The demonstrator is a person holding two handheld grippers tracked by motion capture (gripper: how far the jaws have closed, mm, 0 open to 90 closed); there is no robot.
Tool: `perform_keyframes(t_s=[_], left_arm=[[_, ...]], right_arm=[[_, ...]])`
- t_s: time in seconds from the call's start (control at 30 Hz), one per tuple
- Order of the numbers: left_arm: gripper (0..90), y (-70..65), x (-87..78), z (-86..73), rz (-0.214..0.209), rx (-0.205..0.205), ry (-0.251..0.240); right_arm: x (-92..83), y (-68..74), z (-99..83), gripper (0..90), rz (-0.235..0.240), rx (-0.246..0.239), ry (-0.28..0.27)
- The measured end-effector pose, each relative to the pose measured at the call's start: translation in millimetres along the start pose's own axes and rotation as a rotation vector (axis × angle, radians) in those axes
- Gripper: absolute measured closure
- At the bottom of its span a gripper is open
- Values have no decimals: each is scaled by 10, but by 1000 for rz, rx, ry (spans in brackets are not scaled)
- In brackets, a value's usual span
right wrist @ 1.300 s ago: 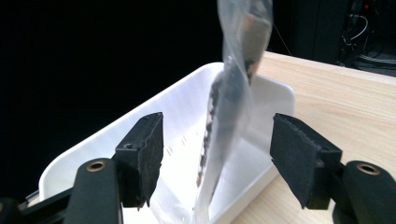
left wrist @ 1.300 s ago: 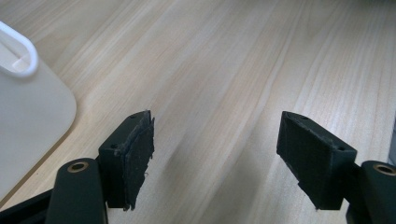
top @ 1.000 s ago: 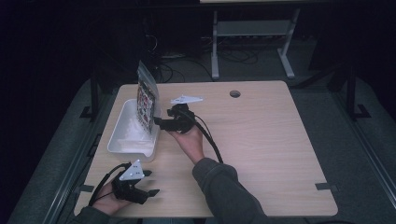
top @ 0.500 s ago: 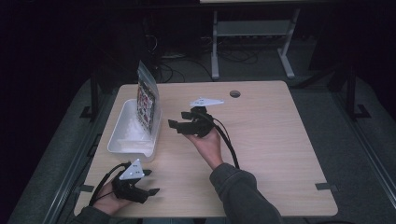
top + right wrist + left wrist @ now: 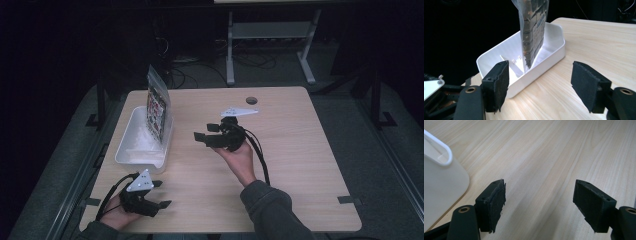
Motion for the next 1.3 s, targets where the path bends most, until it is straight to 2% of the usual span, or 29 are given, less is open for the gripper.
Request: perform_keyframes(t_s=[0.17, 0.4, 0.77, 0.93, 1.03, 1.1, 1.3], left_arm=[[246, -2, 0, 9, 1, -5, -4], [229, 1, 2, 18, 4, -16, -11], [197, 8, 8, 30, 12, -35, -20], [193, 13, 11, 30, 13, -42, -22], [192, 9, 13, 31, 12, -48, -24], [192, 7, 8, 31, 13, -46, -25], [191, 14, -8, 31, 17, -49, -30]], right_arm=[[-132, -32, -45, 272, 19, -7, 1], [-336, -86, -159, 256, 18, -19, 31], [-705, -202, -390, 238, 12, 4, 65], [-802, -251, -488, 240, 10, 11, 76], [-847, -271, -537, 241, 23, 40, 98], [-879, -272, -569, 244, 22, 25, 100], [-980, -268, -767, 244, 17, 11, 162]])
Point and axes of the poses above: each handheld gripper's, and its own axes: x roughly forward along the jaws, z roughly out of its top, y roughly to its left, the point moved 8 cm from there along x, roughly forward along the jaws, and after that the axes turned 9 degrees about -y, right-handed, at the moved point
